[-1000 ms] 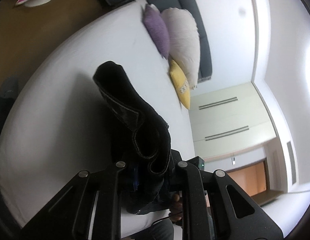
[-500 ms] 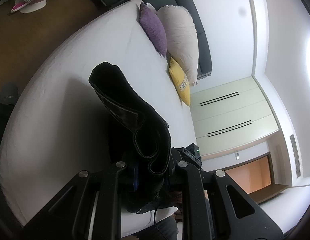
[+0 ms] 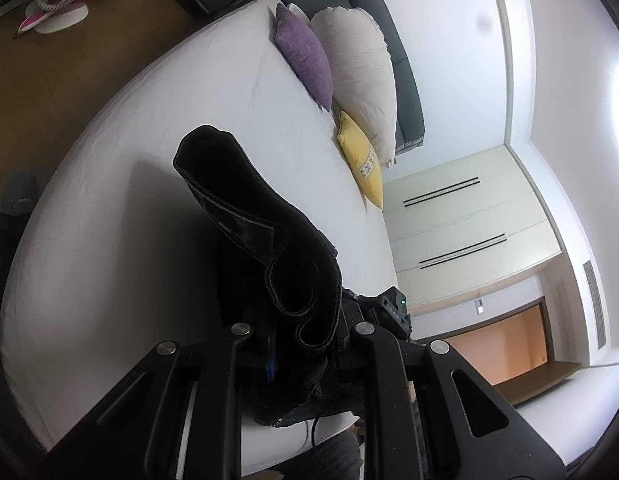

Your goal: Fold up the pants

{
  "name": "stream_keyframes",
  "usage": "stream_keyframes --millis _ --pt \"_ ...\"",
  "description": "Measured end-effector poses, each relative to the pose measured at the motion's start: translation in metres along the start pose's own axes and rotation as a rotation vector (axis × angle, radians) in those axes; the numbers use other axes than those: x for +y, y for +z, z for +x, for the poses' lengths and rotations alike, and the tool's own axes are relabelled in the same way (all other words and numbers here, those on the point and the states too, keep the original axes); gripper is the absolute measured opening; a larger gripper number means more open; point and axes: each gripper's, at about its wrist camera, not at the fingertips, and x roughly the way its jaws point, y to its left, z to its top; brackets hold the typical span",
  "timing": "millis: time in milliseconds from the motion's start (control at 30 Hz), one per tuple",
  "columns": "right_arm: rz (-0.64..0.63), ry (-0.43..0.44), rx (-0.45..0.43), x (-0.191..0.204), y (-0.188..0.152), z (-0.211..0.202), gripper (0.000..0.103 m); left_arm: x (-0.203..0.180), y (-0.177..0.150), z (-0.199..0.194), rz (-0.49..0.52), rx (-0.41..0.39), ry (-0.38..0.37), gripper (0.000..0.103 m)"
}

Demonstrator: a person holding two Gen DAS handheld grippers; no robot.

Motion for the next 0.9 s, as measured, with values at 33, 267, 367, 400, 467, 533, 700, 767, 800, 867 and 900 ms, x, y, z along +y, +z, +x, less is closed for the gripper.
stream_keyframes --millis 33,267,367,400,467,533,700,767,800,867,900 --pt "-0.004 0.013 0.001 0.001 0.0 0.0 0.066 -0.003 0.0 0.0 0.009 0.0 0.001 0.016" --pt "-0.012 0.026 -0.009 0.015 0.0 -0.024 0.071 -0.036 -0.001 0.007 0.105 0.012 0.024 0.016" --pt "-0.051 0.03 -0.008 0.021 -0.007 -0.042 0.071 -0.071 -0.002 0.025 0.192 0.043 0.024 0.016" --pt "-0.051 0.041 -0.013 0.022 -0.008 -0.046 0.071 -0.085 -0.003 0.034 0.219 0.056 0.014 0.016" --pt "-0.045 0.067 -0.027 0.023 -0.011 -0.058 0.071 -0.117 -0.009 0.06 0.284 0.09 -0.015 0.016" --pt "-0.062 0.099 -0.042 0.026 -0.012 -0.075 0.071 -0.151 -0.027 0.098 0.373 0.157 -0.032 0.016" --pt "-0.15 0.104 -0.051 0.038 -0.016 -0.113 0.074 -0.167 -0.089 0.175 0.455 0.313 0.001 0.016" --pt "-0.177 0.077 -0.052 0.041 -0.021 -0.127 0.077 -0.168 -0.108 0.189 0.5 0.355 0.022 0.016" --pt "-0.179 0.073 -0.05 0.04 -0.021 -0.132 0.078 -0.17 -0.118 0.194 0.538 0.373 0.032 0.016" --pt "-0.176 0.047 -0.041 0.036 -0.022 -0.137 0.08 -0.176 -0.136 0.201 0.614 0.4 0.047 0.016" --pt "-0.171 0.035 -0.035 0.027 -0.02 -0.144 0.08 -0.178 -0.142 0.203 0.632 0.41 0.051 0.016"
